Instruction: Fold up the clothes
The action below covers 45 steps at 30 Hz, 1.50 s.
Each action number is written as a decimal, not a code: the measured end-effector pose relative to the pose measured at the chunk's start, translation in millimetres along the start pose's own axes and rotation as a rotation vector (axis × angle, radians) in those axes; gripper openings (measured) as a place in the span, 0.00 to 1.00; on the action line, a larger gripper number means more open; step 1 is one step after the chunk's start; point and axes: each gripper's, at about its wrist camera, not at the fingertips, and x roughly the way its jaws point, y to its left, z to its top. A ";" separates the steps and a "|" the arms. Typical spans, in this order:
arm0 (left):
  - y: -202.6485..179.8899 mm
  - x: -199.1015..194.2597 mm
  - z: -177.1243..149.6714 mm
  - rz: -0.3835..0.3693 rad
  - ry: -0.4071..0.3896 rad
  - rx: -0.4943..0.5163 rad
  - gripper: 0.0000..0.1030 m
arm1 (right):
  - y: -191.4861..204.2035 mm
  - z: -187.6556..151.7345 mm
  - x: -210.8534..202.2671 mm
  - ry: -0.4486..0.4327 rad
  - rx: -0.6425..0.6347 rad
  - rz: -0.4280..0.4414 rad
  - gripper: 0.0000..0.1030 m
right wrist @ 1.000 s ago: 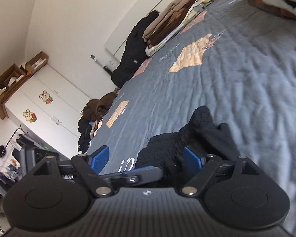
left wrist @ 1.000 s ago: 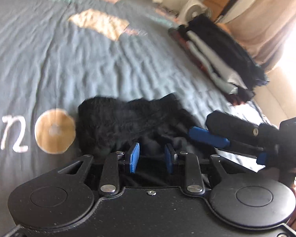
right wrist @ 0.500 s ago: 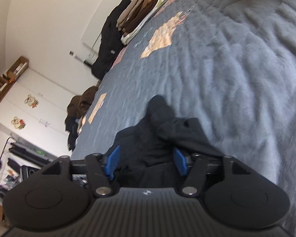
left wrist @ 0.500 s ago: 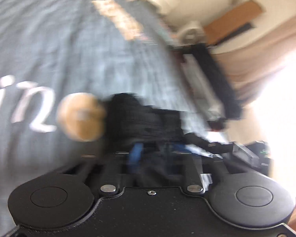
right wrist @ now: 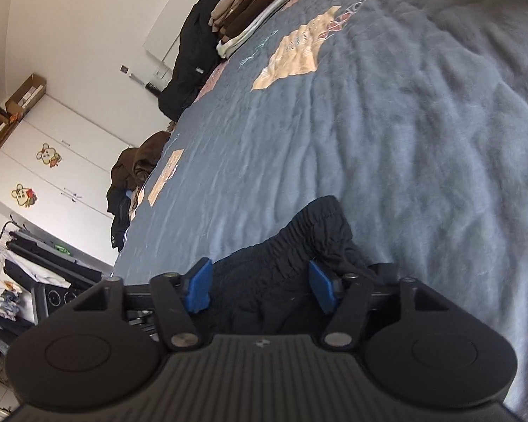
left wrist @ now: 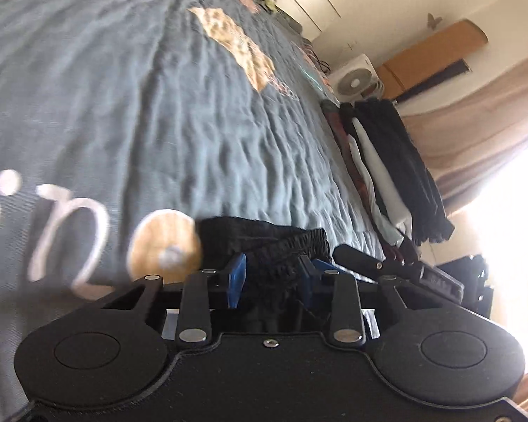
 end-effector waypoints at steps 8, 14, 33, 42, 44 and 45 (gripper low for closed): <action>-62.0 -63.3 -58.5 -0.210 0.033 0.065 0.70 | 46.4 -29.3 -66.7 0.175 -0.044 0.053 0.80; -44.0 -53.7 -135.3 -0.230 0.145 -0.086 0.75 | 67.8 -119.3 -127.1 0.308 -0.017 0.130 0.82; -48.9 -144.3 -267.2 -0.156 0.262 -0.078 0.76 | 51.6 -255.9 -228.6 0.395 0.004 -0.026 0.82; -101.3 -156.7 -291.0 -0.295 0.218 -0.010 0.89 | 90.1 -268.7 -252.4 0.307 -0.039 0.016 0.83; -99.0 -138.0 -302.0 -0.270 0.249 -0.035 0.88 | 86.2 -277.9 -241.7 0.331 -0.028 -0.005 0.83; -94.5 -130.3 -308.3 -0.243 0.266 -0.045 0.87 | 84.2 -282.5 -236.4 0.343 -0.023 -0.015 0.83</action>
